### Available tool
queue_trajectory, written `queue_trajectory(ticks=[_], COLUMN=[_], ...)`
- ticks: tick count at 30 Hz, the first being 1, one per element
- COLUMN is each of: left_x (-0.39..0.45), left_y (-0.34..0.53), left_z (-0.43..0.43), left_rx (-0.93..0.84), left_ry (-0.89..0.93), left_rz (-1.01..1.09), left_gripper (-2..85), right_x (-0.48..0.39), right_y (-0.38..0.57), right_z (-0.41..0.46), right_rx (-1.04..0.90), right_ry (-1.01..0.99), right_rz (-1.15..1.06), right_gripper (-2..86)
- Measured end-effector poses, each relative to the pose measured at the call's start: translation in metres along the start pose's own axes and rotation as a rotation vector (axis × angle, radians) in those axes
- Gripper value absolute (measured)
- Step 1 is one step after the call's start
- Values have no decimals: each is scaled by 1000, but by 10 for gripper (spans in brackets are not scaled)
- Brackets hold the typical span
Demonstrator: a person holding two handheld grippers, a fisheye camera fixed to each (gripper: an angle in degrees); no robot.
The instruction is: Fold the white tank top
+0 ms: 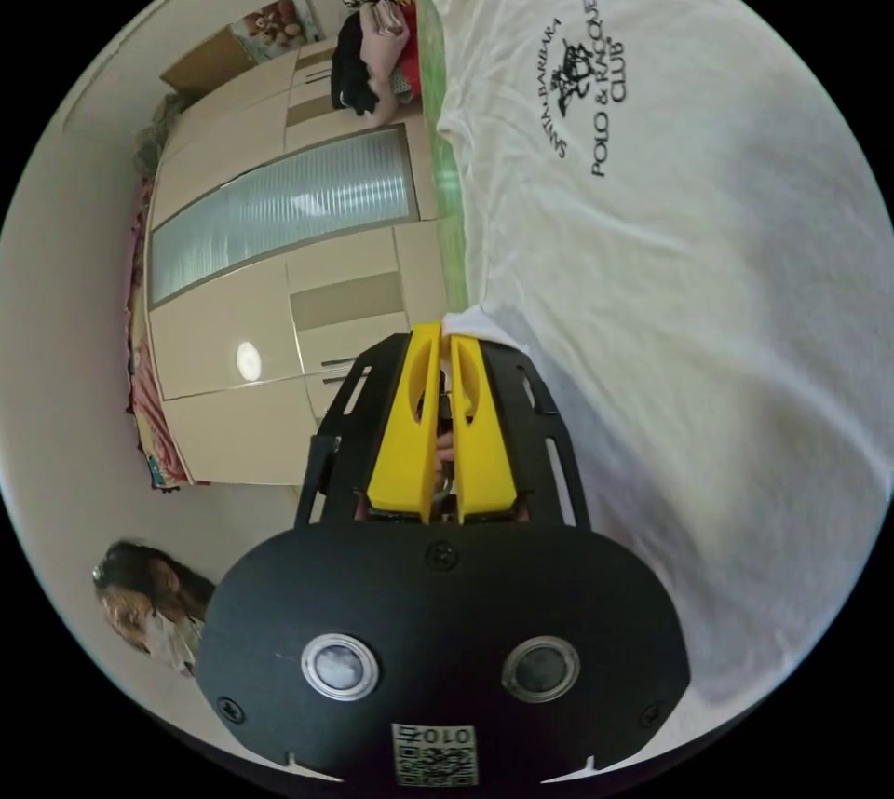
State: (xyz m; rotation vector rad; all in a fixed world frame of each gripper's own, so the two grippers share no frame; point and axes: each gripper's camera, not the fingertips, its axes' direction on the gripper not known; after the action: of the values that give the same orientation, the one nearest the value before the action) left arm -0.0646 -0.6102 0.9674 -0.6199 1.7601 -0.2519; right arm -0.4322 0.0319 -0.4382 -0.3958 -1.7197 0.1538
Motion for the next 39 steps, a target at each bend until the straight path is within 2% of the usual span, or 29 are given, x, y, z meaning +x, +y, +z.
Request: queue_trajectory(ticks=[3, 5, 7, 9, 11, 13, 24, 30, 35, 39], left_x=[-1, -3, -5, -7, -10, -12, -24, -14, -21, -27], left_y=[5, 8, 10, 12, 15, 17, 28, 45, 76, 91], left_z=[-1, -2, -2, -3, -3, -4, -4, -27, -50, -43], left_rx=[-2, -10, -8, -5, -10, -5, 36, 177, 291, 276], left_ry=[-4, -10, -3, 10, 17, 28, 98, 193, 132, 104], left_rz=[56, 81, 85, 86, 103, 103, 76, 121, 97, 85], left_gripper=[-1, -1, -1, -2, -2, -1, -1, 0, -1, -1], right_x=[-4, -5, -2, 2, 6, -2, -10, -18, -43, -67], right_y=[-5, -3, 6, 11, 9, 15, 50, 74, 74, 60], right_z=[-4, -16, -34, -41, -43, -50, -31, -55, -31, 17], right_rx=[-14, 62, 226, 278, 257, 308, 263, 357, 265, 92], right_ry=[53, 24, -77, -108, -57, -69, -81, -67, -3, 123], right_rz=[-2, 7, -38, -37, 17, -81, -185, -218, -271, -246], right_gripper=[38, 37, 33, 29, 27, 25, 22, 25, 25, 25])
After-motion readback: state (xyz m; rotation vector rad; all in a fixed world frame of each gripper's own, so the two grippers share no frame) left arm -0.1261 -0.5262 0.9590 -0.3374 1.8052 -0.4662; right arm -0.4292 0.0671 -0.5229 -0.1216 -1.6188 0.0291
